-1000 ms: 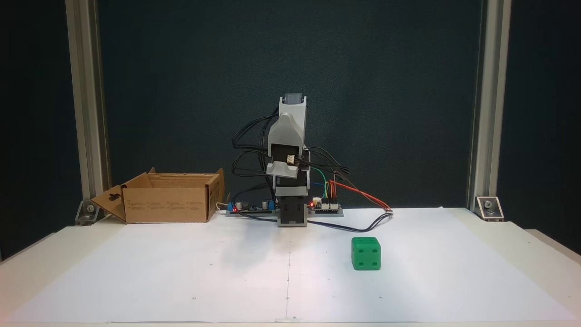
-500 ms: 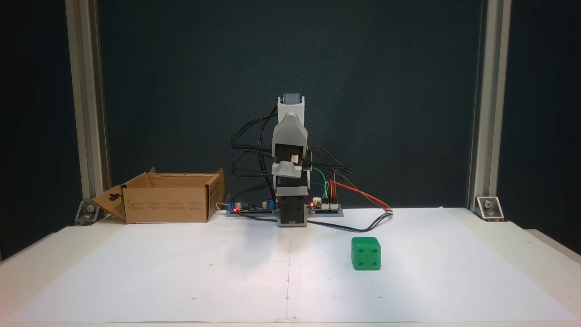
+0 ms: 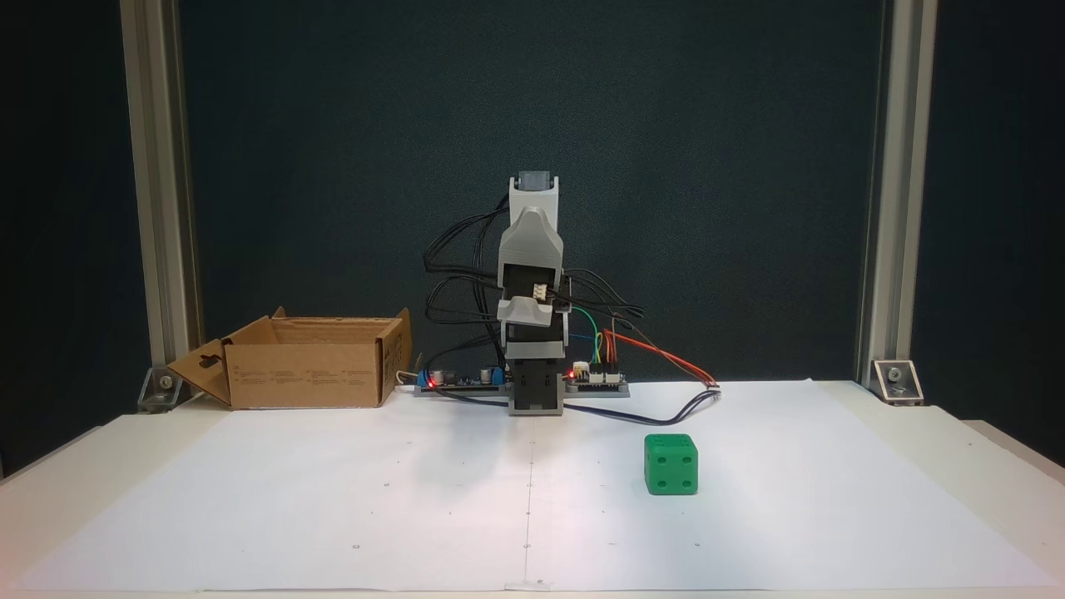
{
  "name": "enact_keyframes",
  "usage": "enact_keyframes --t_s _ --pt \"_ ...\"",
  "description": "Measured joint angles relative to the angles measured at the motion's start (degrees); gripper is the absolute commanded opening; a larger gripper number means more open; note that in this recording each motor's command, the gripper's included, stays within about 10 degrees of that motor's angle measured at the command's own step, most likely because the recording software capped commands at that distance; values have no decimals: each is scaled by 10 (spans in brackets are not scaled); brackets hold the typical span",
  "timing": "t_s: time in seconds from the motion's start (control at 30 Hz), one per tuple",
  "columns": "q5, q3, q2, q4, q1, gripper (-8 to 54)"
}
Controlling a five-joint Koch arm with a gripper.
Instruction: Grasp a green dice and put it in the bin.
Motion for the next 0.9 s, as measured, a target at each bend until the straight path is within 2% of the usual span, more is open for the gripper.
enact_keyframes --t_s 0.57,0.73,0.9 --pt "0 0 1 15 -8 446" --pt "0 0 1 34 -9 429" --pt "0 -79 1 187 -8 431"
